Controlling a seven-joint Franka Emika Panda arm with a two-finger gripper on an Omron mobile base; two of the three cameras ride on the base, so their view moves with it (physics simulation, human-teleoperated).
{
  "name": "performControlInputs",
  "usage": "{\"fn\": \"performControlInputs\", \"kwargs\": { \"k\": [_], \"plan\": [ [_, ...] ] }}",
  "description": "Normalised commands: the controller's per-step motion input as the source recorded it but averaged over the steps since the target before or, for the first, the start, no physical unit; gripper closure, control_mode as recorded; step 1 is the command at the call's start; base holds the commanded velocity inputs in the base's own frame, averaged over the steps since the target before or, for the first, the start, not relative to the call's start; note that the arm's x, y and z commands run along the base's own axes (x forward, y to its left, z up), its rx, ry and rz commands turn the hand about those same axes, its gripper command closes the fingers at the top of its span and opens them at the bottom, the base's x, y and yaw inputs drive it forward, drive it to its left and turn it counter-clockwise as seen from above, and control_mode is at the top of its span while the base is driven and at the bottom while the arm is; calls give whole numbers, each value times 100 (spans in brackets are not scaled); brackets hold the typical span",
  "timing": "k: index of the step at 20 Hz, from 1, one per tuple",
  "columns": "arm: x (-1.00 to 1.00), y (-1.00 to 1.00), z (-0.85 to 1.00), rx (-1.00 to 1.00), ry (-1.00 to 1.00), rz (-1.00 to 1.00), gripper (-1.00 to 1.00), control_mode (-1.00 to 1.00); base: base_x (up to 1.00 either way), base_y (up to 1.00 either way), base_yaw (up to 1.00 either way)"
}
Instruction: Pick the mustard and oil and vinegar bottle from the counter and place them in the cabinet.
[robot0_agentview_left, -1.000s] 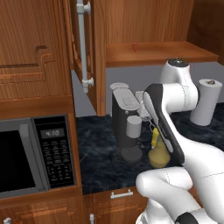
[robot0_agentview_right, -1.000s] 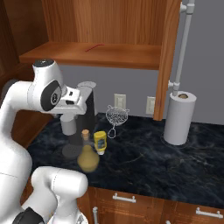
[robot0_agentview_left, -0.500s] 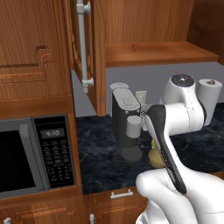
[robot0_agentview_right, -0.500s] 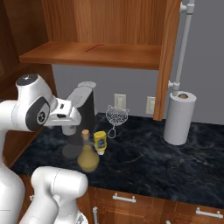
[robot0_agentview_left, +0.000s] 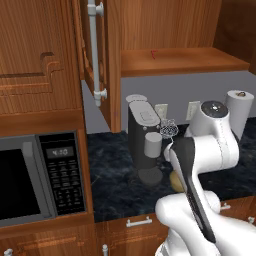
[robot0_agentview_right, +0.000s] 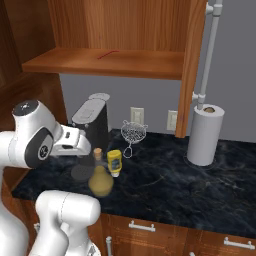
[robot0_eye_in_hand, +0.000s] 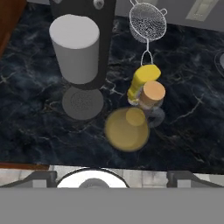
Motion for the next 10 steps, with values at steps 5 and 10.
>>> {"fn": "performControlInputs", "kwargs": {
  "k": [5, 10],
  "plan": [
    [-14, -10, -12, 0, 0, 1, -100, -100, 0, 0, 0],
    [-23, -28, 0, 0, 0, 8, -100, -100, 0, 0, 0]
  ]
}}
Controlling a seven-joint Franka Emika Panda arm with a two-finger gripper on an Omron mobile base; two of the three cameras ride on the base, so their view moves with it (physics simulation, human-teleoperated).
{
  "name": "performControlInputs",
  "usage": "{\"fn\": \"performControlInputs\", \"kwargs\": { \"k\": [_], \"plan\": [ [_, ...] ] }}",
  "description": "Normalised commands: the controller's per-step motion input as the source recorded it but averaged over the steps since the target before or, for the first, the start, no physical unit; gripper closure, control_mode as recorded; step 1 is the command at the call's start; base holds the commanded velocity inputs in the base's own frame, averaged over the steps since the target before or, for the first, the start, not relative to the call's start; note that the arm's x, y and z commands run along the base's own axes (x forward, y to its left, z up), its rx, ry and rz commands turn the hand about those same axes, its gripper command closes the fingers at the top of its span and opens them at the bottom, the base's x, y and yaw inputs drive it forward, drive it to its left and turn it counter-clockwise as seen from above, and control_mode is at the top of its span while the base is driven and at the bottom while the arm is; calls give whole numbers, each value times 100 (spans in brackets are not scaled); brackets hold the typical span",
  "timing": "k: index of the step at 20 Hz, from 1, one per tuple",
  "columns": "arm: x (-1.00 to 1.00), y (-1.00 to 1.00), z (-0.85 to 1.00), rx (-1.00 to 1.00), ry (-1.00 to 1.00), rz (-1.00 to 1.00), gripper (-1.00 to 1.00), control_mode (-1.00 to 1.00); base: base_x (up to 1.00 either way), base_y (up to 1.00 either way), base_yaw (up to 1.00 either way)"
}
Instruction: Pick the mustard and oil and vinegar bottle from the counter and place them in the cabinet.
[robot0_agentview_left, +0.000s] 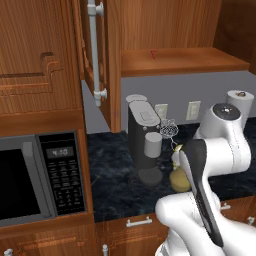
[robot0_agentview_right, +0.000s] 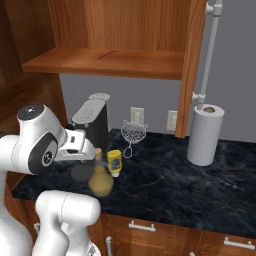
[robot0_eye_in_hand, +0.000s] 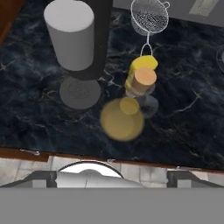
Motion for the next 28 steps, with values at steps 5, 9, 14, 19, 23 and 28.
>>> {"fn": "performControlInputs", "kwargs": {
  "k": [5, 9, 14, 19, 23, 28],
  "plan": [
    [-19, -39, 0, 2, 0, 11, -100, -100, 0, 0, 0],
    [-11, -44, -3, 4, 0, 13, -100, -100, 0, 0, 0],
    [-5, -41, -5, 9, 0, 15, -100, -100, 0, 0, 0],
    [0, -23, -11, 9, 0, 12, -100, -100, 0, 0, 0],
    [16, -8, -21, 9, 0, 5, -100, -100, 0, 0, 0],
    [22, -2, -22, 6, 1, 5, -100, -100, 0, 0, 0]
  ]
}}
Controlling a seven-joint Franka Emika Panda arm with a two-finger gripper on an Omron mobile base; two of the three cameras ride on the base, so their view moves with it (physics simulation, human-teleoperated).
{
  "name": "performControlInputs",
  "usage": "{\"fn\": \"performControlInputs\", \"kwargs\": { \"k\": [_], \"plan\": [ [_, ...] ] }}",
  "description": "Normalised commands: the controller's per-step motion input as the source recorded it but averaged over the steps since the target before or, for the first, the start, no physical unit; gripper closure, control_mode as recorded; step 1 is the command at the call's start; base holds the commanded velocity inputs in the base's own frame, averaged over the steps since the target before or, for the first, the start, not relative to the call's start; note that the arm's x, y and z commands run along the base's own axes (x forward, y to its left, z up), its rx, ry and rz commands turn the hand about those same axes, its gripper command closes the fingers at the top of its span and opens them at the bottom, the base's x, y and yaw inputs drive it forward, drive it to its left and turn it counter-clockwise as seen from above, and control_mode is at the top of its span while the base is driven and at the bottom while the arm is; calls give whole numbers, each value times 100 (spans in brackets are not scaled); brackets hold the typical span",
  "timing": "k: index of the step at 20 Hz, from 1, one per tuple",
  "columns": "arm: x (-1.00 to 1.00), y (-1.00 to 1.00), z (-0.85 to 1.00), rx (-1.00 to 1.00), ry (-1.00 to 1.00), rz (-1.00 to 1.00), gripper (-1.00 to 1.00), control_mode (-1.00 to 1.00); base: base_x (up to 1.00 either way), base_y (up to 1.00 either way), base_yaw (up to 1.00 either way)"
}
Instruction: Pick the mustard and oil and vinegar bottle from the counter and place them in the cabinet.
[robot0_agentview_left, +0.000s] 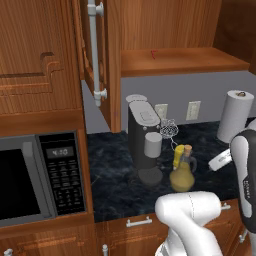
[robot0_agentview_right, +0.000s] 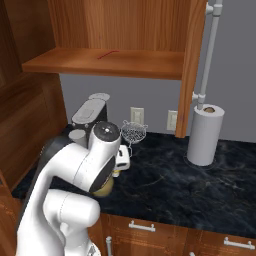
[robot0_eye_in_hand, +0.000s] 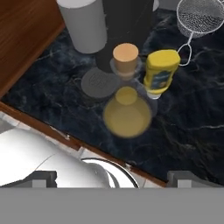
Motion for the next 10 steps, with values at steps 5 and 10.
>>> {"fn": "performControlInputs", "kwargs": {
  "k": [5, 10],
  "plan": [
    [20, 0, -14, 7, 1, 5, -100, -100, 0, 0, 0],
    [24, 0, -20, 6, 2, 6, -100, -100, 0, 0, 0]
  ]
}}
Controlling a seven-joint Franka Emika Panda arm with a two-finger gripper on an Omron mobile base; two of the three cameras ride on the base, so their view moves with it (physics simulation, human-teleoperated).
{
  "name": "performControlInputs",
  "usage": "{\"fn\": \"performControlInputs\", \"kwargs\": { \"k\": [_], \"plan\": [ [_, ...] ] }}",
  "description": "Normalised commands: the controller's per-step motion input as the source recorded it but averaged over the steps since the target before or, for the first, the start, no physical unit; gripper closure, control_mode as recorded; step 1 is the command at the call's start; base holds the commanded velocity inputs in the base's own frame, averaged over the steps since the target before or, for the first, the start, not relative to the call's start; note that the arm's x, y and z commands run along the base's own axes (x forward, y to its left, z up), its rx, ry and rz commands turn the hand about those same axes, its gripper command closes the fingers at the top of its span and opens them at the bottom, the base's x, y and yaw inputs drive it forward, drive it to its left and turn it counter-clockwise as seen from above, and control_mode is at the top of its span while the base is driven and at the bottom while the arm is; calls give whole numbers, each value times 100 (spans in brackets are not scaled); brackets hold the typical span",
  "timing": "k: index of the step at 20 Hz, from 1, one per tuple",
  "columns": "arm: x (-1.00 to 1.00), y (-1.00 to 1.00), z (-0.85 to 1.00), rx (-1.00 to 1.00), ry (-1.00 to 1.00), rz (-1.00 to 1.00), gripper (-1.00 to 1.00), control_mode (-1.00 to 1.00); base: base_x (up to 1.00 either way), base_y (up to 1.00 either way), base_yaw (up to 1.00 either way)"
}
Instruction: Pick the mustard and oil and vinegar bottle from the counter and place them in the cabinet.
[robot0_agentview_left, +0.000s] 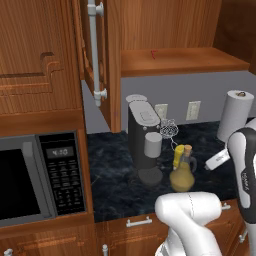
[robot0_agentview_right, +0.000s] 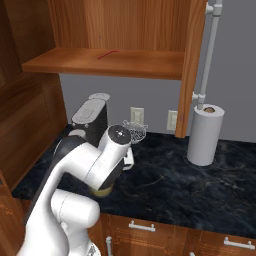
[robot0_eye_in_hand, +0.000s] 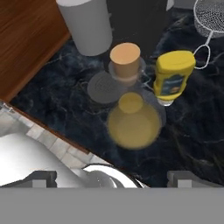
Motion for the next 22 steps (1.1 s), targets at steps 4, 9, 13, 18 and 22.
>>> {"fn": "performControlInputs", "kwargs": {
  "k": [4, 9, 13, 18, 22],
  "plan": [
    [27, 0, -22, 6, 2, 6, -100, -100, 0, 0, 0],
    [25, 0, -20, 5, 2, 7, -100, -100, 0, 0, 0],
    [23, 0, -23, 5, 3, 7, -100, -100, 0, 0, 0],
    [25, 0, -24, 5, 3, 7, -100, -100, 0, 0, 0],
    [28, 0, -22, 4, 3, 6, -100, -100, 0, 0, 0]
  ]
}}
